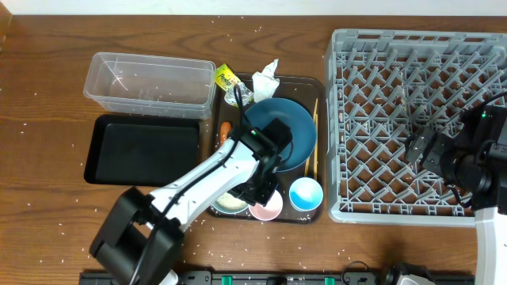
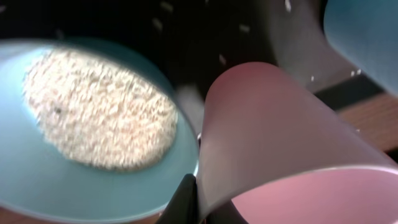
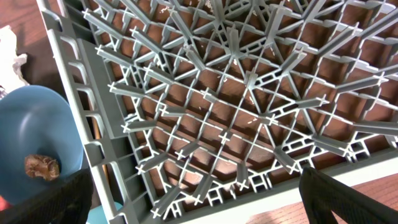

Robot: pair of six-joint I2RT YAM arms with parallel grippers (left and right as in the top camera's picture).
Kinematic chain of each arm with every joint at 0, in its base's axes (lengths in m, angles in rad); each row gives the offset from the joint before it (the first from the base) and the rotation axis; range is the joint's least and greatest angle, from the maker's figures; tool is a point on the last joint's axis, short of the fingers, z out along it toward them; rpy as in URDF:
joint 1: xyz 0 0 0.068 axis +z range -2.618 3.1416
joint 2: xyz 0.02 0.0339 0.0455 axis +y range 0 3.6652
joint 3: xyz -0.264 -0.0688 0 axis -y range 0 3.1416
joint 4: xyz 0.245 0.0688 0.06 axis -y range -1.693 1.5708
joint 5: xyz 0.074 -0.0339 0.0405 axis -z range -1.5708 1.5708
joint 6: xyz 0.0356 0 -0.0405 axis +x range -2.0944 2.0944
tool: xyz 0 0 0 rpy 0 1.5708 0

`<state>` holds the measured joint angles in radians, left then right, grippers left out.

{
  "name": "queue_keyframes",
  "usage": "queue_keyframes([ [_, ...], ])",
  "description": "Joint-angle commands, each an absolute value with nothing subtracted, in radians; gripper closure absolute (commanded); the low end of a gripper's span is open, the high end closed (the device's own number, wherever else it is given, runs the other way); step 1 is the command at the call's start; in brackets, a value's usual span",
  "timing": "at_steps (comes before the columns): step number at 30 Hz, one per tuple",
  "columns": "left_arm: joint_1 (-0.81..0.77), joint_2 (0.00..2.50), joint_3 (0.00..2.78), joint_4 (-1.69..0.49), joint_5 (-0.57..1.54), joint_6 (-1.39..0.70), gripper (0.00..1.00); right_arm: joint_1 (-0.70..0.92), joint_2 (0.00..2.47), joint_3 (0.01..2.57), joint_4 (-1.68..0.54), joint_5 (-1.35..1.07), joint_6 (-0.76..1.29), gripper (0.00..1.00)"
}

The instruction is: Sort waste into correct bins and load items into the dishwasher rack

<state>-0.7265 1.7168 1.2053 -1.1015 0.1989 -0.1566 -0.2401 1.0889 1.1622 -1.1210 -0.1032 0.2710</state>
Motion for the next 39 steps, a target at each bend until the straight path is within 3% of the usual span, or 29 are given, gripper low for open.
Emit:
queue_keyframes([
  [1,-0.71,1.621,1.301,-1.152,0.186,-0.151,0.94,-0.247,1.085,1.182,-1.122,-0.093,0.284,0.01],
  [6,-0.628,1.483,1.412,-1.194,0.192,-0.155,0.94,-0.247,1.085,1.182,-1.12,-0.144,0.279,0.01],
  [9,-0.538,1.393,1.443,-1.118,0.249,-0.213,0.94,-0.246,1.085,1.182,-1.101,-0.337,0.195,0.05],
  [14,-0.39,1.324,1.443,-0.876,0.65,-0.244,0.94,-0.221,1.085,1.182,-1.026,-0.854,0.062,0.18],
  [21,-0.326,1.372,1.443,-0.715,1.098,-0.317,0.94,-0.109,1.085,1.182,-0.839,-1.455,-0.13,0.19],
  [28,-0.326,1.392,1.443,-0.705,1.274,-0.316,0.94,0.013,1.085,1.182,-0.685,-1.474,-0.098,0.18],
  [39,-0.352,1.391,1.443,-0.69,1.301,-0.316,0.94,0.176,1.085,1.182,-0.551,-1.261,-0.004,0.26],
])
